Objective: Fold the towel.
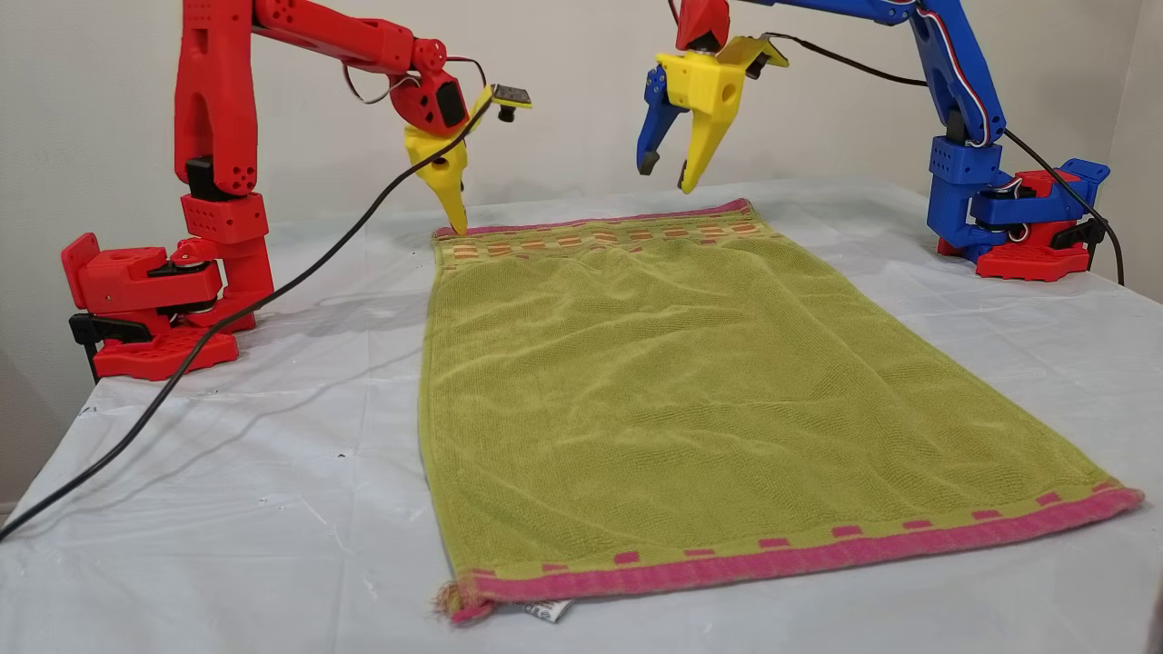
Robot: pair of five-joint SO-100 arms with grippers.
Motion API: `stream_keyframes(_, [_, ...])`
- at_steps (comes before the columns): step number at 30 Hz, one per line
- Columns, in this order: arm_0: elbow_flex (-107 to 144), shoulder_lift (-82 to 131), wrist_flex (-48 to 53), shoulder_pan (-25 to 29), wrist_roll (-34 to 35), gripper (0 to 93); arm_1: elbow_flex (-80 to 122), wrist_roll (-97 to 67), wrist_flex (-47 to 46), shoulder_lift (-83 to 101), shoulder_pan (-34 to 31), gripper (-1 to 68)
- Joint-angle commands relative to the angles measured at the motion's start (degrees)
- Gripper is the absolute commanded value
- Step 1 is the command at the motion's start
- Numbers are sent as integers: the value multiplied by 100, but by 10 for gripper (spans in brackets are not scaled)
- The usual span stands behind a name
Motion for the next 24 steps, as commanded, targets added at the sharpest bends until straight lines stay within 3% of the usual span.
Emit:
stream_keyframes(1, [-1204, -202, 141, -35, -62, 582, -431, -35, 18, 272, -18, 371])
stream_keyframes(6, [-1564, -536, 325, -26, -193, 570, -387, -35, 18, 272, -18, 371])
stream_keyframes(12, [-1740, -800, 580, -193, -369, 486, -352, -26, 18, 299, -35, 371])
stream_keyframes(20, [-1881, -1204, 624, -220, -413, 626, -404, -9, 18, 176, -62, 371])
stream_keyframes(24, [-1521, -1099, 396, -229, -343, 576, -404, 0, 18, 114, -70, 371])
